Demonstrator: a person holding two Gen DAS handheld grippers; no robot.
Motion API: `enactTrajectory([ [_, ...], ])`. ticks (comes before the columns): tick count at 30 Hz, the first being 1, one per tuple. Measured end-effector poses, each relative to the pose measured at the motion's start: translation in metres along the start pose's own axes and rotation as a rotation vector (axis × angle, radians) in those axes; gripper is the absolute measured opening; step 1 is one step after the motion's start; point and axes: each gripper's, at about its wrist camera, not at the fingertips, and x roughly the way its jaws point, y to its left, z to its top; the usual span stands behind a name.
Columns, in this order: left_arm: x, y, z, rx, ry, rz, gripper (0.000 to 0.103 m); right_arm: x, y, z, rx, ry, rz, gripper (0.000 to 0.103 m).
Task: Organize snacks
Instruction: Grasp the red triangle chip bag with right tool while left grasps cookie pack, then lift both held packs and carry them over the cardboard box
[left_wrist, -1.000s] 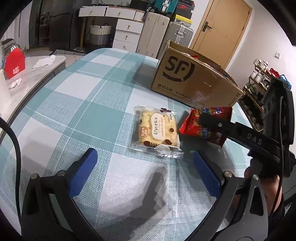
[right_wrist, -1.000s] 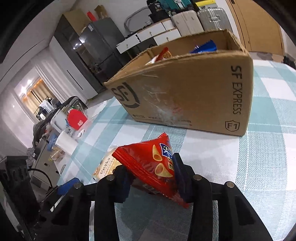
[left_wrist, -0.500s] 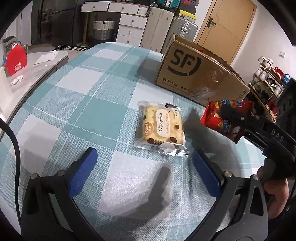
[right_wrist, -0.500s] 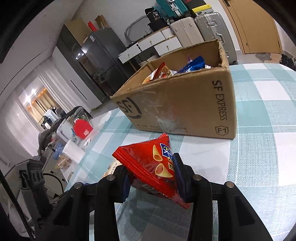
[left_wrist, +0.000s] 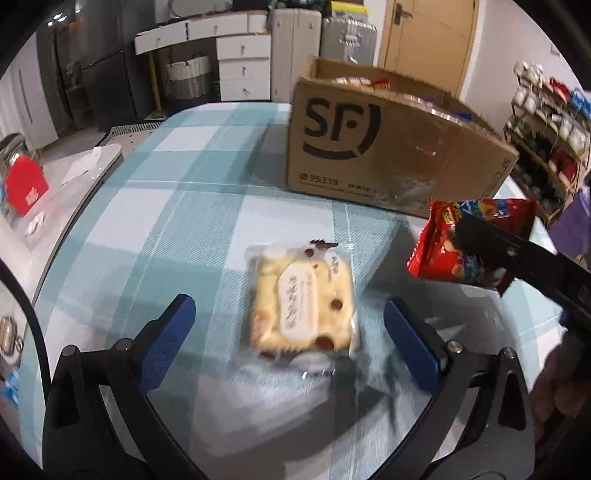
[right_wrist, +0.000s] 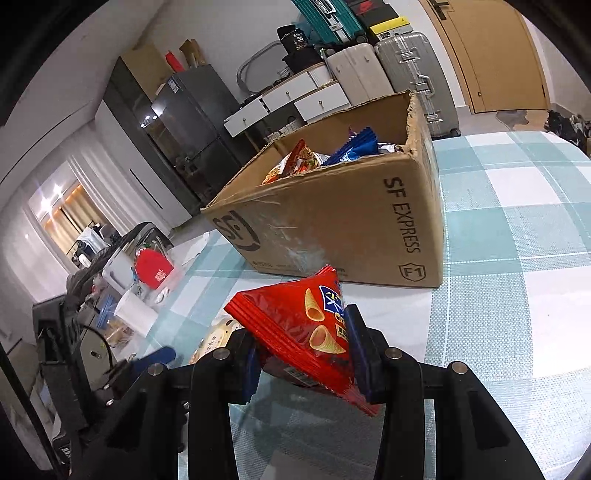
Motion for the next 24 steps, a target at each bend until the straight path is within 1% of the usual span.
enactTrajectory([
  [1, 0.007, -0.002, 0.003, 0.01, 0.023, 0.015, 0.102, 0.0, 0.001, 0.0, -0.001, 0.0, 0.0, 0.041],
  [2, 0.013, -0.004, 0.004, 0.014, 0.048, 0.024, 0.096, 0.001, 0.001, 0.0, -0.002, -0.001, -0.002, 0.041],
  [3, 0.018, -0.003, 0.005, 0.011, 0.073, 0.026, 0.093, 0.001, 0.001, 0.0, -0.001, 0.0, -0.005, 0.041],
  [4, 0.017, -0.003, 0.007, 0.012, 0.059, 0.028, 0.089, 0.001, 0.001, -0.001, 0.001, 0.0, -0.008, 0.041],
  [5, 0.017, -0.003, 0.009, 0.012, 0.065, 0.028, 0.085, 0.001, 0.0, -0.001, 0.007, 0.001, -0.009, 0.041],
  [7, 0.016, -0.002, 0.01, 0.019, 0.068, 0.019, 0.073, 0.0, -0.002, 0.0, 0.016, 0.0, -0.007, 0.041],
  [8, 0.013, -0.002, 0.01, 0.026, 0.064, 0.011, 0.057, 0.0, -0.002, 0.0, 0.02, -0.001, -0.007, 0.041],
  [9, 0.012, -0.002, 0.009, 0.03, 0.062, 0.007, 0.055, -0.001, -0.003, 0.0, 0.021, -0.002, -0.007, 0.041],
  [13, 0.006, 0.002, 0.004, 0.058, 0.077, -0.028, 0.055, -0.004, -0.001, 0.0, 0.011, -0.012, 0.0, 0.041],
  [15, 0.003, 0.007, 0.0, 0.056, 0.076, -0.038, 0.055, -0.002, 0.001, -0.001, 0.0, -0.012, -0.003, 0.041],
  [20, -0.011, 0.028, -0.009, -0.023, 0.08, -0.056, 0.055, 0.003, 0.001, -0.004, 0.001, 0.008, -0.014, 0.041],
  [24, -0.023, 0.035, -0.012, -0.031, 0.065, -0.069, 0.055, -0.003, 0.011, 0.001, -0.019, -0.005, -0.013, 0.041],
])
